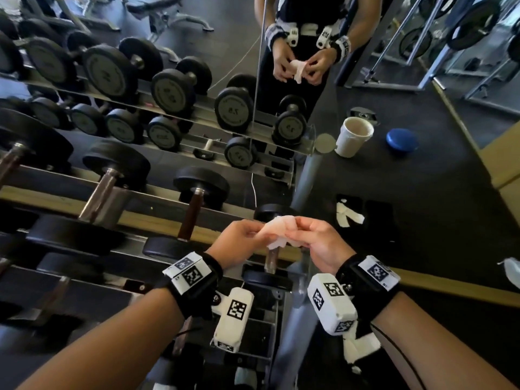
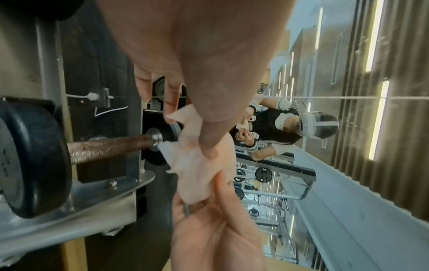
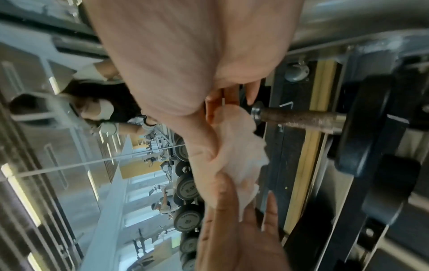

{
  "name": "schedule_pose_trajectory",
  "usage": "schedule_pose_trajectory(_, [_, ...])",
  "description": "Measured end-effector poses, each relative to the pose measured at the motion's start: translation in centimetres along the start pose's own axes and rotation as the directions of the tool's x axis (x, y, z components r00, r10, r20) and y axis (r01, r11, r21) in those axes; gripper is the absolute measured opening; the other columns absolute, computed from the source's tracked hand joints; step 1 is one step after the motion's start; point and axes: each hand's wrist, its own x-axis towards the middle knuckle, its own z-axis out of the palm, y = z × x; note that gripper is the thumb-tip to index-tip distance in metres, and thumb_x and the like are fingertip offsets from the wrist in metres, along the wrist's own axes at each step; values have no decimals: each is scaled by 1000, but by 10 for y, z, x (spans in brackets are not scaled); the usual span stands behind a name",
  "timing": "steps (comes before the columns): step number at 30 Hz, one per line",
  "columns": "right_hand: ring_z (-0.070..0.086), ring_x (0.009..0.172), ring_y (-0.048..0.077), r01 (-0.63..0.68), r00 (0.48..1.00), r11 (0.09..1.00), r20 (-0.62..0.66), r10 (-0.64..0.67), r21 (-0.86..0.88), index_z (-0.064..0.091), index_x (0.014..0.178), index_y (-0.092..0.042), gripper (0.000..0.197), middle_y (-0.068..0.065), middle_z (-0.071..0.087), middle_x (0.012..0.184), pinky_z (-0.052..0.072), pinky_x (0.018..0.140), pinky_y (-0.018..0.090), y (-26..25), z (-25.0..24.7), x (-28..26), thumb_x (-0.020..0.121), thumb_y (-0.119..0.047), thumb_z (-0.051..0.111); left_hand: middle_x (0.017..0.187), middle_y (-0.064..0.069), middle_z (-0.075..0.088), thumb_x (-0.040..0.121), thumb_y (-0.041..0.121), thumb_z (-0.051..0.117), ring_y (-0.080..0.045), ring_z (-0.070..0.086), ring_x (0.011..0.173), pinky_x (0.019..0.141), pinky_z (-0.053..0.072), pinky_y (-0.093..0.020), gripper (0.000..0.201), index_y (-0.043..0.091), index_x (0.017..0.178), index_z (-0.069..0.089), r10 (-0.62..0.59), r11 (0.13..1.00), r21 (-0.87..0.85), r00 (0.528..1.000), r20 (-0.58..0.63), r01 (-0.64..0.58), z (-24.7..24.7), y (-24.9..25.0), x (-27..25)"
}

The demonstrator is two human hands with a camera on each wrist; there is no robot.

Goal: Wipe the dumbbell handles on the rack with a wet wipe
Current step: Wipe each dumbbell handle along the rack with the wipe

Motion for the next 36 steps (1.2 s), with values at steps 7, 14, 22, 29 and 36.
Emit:
schedule_pose_trajectory(7, [64,110,12,100,961,915,277,13,-392,61,125,-26,54,-3,67,121,52,96,31,9,-23,18,78,-9,82,94,-10,71,89,16,71,-19,65,85,87,51,-43,18,6,103,64,-94,996,8,996,-13,94,20,-22,12])
schedule_pose_trajectory(14, [54,68,14,141,986,753,25,-163,-643,55,77,-26,24,-7,59,69,46,69,35,42,-37,51,83,-13,74,106,-1,71,84,21,76,-16,67,102,98,51,-37,36,16,115,57,-260,963,-125,947,-191,239,30,-77,6])
schedule_pose_trajectory(22, [58,82,17,668,645,76,525,-555,-740,69,117,-21,43,3,70,91,49,79,29,40,-31,85,80,-2,56,94,12,75,75,29,85,-3,70,91,79,51,-17,22,29,94,74,-329,938,-167,930,-166,302,42,-120,-2])
schedule_pose_trajectory(29, [59,91,27,689,674,-170,709,-209,-705,64,124,-18,44,2,65,124,54,76,44,73,-39,90,81,-6,63,100,8,74,78,28,81,-10,69,97,95,52,-31,22,29,98,72,-344,936,-143,924,-166,322,45,-126,3])
schedule_pose_trajectory(36, [56,119,21,620,778,227,625,-59,-751,63,125,-29,42,-2,60,133,44,107,38,96,-29,78,92,-9,46,93,10,74,78,30,81,-5,69,83,71,48,-17,18,30,94,72,-343,934,-161,924,-167,318,47,-130,3])
